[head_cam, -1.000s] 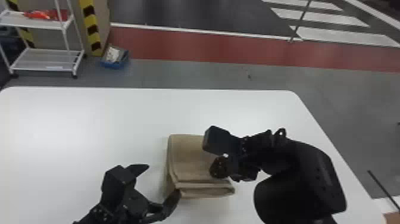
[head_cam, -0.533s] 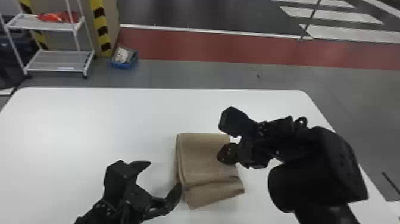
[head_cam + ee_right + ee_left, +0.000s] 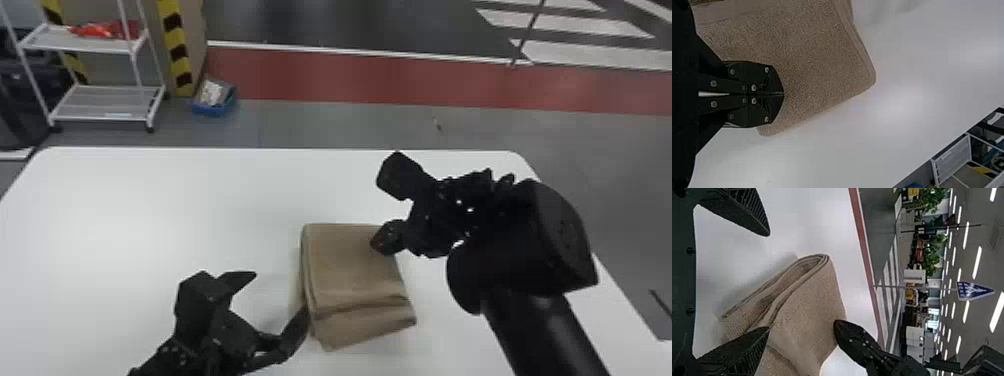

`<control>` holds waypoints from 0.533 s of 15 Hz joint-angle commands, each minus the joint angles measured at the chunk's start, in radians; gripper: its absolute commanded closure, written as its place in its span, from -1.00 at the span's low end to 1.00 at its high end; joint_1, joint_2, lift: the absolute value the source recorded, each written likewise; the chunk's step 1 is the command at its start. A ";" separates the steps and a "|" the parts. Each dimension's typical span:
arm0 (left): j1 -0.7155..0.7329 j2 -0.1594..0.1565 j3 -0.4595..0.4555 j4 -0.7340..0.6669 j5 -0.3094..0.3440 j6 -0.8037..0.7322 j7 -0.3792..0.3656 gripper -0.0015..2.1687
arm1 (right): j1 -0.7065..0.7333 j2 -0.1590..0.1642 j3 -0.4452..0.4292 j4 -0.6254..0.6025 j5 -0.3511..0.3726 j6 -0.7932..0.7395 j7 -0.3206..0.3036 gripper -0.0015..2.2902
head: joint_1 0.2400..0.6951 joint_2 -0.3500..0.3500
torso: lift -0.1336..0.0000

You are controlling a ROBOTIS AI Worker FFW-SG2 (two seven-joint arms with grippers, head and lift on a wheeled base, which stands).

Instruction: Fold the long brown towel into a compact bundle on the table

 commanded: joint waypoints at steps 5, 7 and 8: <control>0.016 -0.003 0.021 -0.040 0.017 0.000 -0.003 -0.97 | -0.047 0.057 -0.066 0.103 -0.026 -0.034 0.005 0.40 | 1.00 -0.45 | -0.87; 0.031 -0.003 0.055 -0.086 0.069 -0.015 0.003 -0.97 | -0.083 0.104 -0.195 -0.056 -0.165 0.114 0.005 0.39 | 1.00 -0.41 | -0.87; 0.048 -0.003 0.070 -0.117 0.095 -0.022 0.005 -0.97 | -0.081 0.103 -0.233 -0.144 -0.241 0.239 -0.023 0.30 | 1.00 -0.39 | -0.87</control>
